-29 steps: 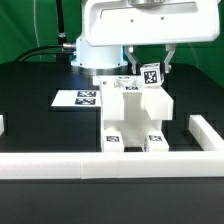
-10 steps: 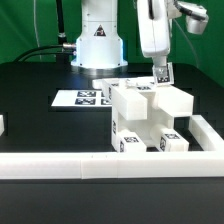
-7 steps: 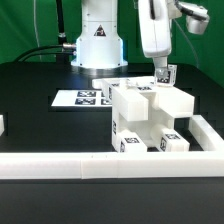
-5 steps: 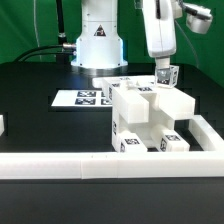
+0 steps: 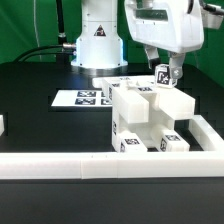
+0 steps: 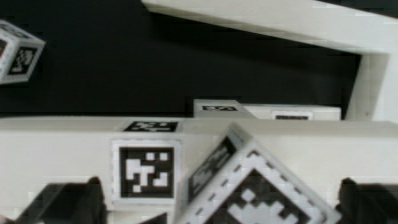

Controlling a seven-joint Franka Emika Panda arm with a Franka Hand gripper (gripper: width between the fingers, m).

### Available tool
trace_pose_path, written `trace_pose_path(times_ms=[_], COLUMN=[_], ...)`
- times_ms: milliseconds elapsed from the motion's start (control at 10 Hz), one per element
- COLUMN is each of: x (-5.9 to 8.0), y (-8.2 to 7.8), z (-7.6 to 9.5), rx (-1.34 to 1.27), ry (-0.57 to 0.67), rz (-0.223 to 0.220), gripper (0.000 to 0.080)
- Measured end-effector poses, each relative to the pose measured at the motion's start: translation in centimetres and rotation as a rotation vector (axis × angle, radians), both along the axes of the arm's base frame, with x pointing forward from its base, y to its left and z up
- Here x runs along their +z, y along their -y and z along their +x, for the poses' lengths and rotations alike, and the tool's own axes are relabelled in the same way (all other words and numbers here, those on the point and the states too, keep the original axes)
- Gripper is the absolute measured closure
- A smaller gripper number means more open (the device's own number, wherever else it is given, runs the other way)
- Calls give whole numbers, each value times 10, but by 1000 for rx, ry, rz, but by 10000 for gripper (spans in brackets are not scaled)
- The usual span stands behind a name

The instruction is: Assemble chair

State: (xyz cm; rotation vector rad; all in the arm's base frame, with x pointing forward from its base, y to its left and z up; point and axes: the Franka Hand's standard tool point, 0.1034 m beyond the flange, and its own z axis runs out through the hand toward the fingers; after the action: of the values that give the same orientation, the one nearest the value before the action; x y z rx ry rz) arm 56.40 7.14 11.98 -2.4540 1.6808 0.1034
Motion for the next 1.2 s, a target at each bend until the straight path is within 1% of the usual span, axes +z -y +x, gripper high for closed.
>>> trace_pose_path(times_ms=[200,300,700,900,1000,1200], x=[1,1,0,-1,-1,-2], y=[-1,-2,0,-3,-5,-3], z=[3,4,4,4,4,4], rx=[304,406,670,974,1047,1178], ry=[36,48,87,91,92,111], rz=[-34,-47,-58,-90,-91,-91], gripper=[150,150,150,150,150,150])
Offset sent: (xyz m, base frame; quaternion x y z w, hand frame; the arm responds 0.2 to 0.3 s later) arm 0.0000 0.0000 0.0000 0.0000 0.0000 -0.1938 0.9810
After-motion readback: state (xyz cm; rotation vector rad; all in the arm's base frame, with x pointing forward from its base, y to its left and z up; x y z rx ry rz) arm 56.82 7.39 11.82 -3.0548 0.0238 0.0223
